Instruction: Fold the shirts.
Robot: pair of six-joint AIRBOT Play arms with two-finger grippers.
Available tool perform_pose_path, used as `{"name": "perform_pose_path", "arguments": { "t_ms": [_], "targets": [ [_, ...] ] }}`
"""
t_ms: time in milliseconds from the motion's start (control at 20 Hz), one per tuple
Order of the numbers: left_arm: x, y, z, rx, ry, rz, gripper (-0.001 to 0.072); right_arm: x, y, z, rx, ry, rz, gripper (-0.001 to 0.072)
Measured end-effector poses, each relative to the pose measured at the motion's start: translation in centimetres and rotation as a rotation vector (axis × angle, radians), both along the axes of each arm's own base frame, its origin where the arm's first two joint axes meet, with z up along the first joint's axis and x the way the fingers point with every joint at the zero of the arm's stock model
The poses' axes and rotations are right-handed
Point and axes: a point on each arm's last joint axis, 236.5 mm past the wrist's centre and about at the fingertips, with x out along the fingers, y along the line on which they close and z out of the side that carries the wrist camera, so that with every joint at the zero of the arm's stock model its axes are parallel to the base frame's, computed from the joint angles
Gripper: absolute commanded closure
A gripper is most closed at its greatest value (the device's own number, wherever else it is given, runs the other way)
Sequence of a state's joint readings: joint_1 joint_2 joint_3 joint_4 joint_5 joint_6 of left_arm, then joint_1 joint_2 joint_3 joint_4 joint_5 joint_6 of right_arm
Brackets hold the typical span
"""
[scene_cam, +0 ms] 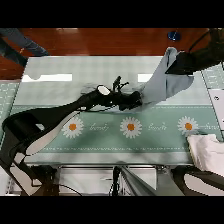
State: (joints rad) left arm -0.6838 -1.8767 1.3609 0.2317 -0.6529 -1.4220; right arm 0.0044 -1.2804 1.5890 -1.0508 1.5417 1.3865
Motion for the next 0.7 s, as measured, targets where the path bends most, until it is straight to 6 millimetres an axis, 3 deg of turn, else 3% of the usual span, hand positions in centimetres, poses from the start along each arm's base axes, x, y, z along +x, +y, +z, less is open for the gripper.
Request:
{"name": "perform_pose_path", "arguments": {
  "t_ms": [150,300,450,550,700],
  "targets": [
    [2.8,2.0,2.3,0.006,-0.085,0.025,0.0686,-0.1,0.0,-0.3,-0.019,0.01,-0.007,0.069],
    [6.4,7.6,6.9,0.068,-0.253,0.02,0.0686,-0.1,0.1,-0.3,-0.022,0.017,-0.02,0.069],
    [9.7,17.1,13.3,0.208,-0.462,0.045,0.0685,-0.3,1.1,-0.7,-0.033,0.025,-0.01,0.069],
    [10.8,24.3,18.0,0.313,-0.582,0.106,0.0685,-0.2,2.4,-1.4,-0.049,0.033,0.008,0.069],
    [10.0,34.8,25.7,0.455,-0.737,0.258,0.0684,0.2,5.3,-3.0,-0.057,0.049,0.041,0.069]
  ]
}}
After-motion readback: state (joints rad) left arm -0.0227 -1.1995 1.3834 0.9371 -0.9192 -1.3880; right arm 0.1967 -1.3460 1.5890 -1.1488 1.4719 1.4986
